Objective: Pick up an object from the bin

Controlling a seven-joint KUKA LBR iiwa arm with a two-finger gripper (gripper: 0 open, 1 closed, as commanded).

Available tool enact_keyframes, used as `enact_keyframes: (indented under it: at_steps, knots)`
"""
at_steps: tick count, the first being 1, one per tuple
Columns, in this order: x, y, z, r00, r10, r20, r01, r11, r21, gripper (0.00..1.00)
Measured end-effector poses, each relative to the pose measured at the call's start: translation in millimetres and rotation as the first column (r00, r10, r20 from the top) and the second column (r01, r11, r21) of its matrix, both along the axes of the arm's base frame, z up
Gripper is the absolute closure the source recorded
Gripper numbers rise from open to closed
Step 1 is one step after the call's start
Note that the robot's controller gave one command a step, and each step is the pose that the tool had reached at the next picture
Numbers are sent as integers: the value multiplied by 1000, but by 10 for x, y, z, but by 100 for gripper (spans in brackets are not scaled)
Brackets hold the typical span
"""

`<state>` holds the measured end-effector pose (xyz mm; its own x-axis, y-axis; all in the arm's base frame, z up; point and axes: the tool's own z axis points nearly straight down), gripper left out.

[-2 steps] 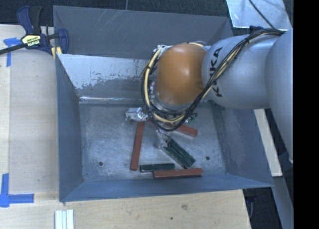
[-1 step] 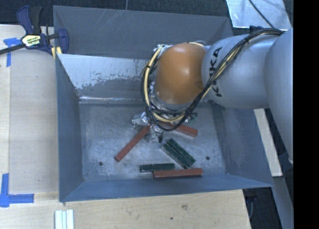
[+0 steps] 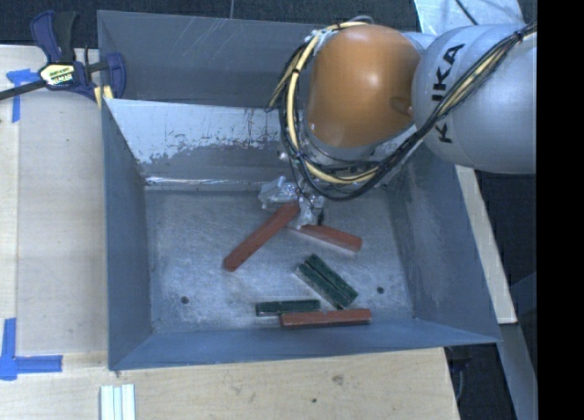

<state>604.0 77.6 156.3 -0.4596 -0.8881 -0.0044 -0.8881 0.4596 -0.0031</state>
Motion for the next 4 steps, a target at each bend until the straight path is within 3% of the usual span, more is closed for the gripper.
enact_keyframes:
  at_steps: [1,2,3,4]
  knots:
    - [186,208,576,963,271,4,-271,963,-1,100]
    - [-278,105,1,807,590,-8,-590,807,1,100]
    - [-266,105,19,809,588,-5,-588,809,-1,0]
    - [152,216,-851,617,787,-4,-787,617,-3,0]
